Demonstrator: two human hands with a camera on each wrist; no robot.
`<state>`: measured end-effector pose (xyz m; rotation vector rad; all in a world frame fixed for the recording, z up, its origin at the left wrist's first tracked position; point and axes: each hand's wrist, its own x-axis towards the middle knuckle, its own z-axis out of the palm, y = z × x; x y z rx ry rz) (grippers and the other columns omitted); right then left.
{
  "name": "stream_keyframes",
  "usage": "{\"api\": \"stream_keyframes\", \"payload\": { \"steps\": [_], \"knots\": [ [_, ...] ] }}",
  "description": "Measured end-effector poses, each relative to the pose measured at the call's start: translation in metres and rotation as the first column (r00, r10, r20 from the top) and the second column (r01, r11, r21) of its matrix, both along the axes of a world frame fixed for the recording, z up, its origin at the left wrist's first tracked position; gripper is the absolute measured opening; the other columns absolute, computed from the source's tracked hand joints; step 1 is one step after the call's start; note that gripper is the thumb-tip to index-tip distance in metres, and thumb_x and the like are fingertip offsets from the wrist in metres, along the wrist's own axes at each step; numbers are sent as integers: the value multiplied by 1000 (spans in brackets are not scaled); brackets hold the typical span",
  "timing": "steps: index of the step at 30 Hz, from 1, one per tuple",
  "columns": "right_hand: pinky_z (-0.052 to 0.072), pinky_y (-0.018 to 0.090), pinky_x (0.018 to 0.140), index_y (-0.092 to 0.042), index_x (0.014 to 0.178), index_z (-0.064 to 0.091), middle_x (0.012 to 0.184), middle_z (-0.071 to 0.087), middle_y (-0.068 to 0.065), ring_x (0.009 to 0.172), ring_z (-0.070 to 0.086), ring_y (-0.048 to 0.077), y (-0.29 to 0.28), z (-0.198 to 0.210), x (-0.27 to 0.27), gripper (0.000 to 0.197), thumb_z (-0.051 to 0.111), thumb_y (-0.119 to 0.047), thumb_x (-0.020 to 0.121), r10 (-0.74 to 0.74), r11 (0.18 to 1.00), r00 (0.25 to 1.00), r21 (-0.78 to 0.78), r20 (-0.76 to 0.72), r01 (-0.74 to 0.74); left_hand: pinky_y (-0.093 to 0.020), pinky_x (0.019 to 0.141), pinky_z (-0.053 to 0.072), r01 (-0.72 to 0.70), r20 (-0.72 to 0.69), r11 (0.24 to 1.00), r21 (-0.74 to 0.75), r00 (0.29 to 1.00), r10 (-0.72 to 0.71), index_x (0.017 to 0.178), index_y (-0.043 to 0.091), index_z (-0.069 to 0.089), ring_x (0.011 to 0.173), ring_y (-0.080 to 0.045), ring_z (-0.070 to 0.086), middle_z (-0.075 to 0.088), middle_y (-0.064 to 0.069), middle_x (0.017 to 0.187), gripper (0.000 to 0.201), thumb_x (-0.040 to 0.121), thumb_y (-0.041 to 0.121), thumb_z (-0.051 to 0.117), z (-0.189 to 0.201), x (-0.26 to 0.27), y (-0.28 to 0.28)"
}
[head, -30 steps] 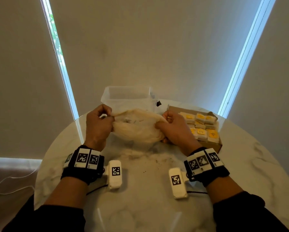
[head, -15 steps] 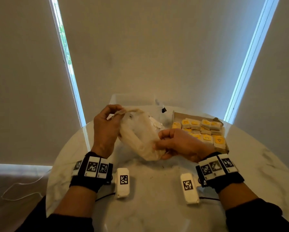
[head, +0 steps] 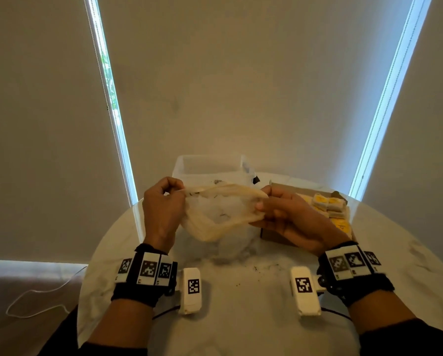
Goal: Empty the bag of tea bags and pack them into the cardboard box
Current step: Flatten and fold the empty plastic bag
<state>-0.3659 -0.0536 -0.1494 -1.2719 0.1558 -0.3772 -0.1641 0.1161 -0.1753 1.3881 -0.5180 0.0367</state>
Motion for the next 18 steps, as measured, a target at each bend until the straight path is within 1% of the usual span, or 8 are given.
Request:
{"api": "stream_keyframes", "payload": {
  "steps": [2,4,7,9,11,13,15,18],
  "knots": [
    [67,34,76,-5,97,64,100,77,12,92,78,24,-5,-2,2,8,69,0,94,-127,989,991,-79,-31,124,-31,72,50,122,-15,992,5,992,-122,71,27,69,84,-16,59,66,11,79,38,89,-6,63,3,-3,1],
    [67,34,67,-8,90,64,100,77,19,85,79,27,-8,-5,4,14,76,-1,91,-312,937,949,-176,-37,301,-34,73,55,282,-28,959,10,959,-282,78,27,71,88,-21,65,69,3,88,32,93,-1,68,8,-6,3],
    [65,42,56,-8,86,63,92,73,24,62,74,29,-14,-16,6,19,82,-6,89,-593,705,805,-475,14,527,-30,71,59,427,-16,903,53,904,-427,93,18,72,97,-22,72,73,1,96,17,97,3,66,16,-10,6],
    [59,36,49,-10,85,64,76,71,17,50,67,25,-15,-19,6,21,84,-16,88,-664,576,746,-606,45,549,-26,63,56,372,27,925,79,927,-375,92,17,73,93,-21,70,72,1,95,17,97,2,66,18,-12,7],
    [57,30,51,-9,88,66,73,72,11,53,68,21,-13,-18,7,26,86,-25,88,-632,612,775,-623,-14,487,-25,59,56,270,44,961,61,961,-273,89,17,74,88,-20,68,72,-2,95,19,96,0,69,18,-12,6],
    [62,28,63,-5,96,68,93,77,13,76,76,21,-12,-10,7,23,83,-22,91,-477,786,871,-502,-120,361,-27,64,61,202,9,979,7,979,-202,90,19,75,90,-19,70,73,-1,95,21,96,-1,70,18,-12,5],
    [65,33,77,-3,102,68,109,77,14,99,77,28,-12,-4,4,14,76,-11,94,-253,942,959,-262,-132,212,-31,72,63,130,-30,991,-39,991,-131,99,19,76,95,-20,71,74,0,98,16,96,4,72,17,-6,4],
    [65,35,79,-2,106,68,107,77,12,98,79,29,-11,0,0,12,72,-1,95,-219,946,973,-261,-67,194,-40,86,64,54,-58,998,-18,997,-55,117,19,74,103,-22,72,72,-1,105,21,96,15,76,14,1,4]
  ]
}}
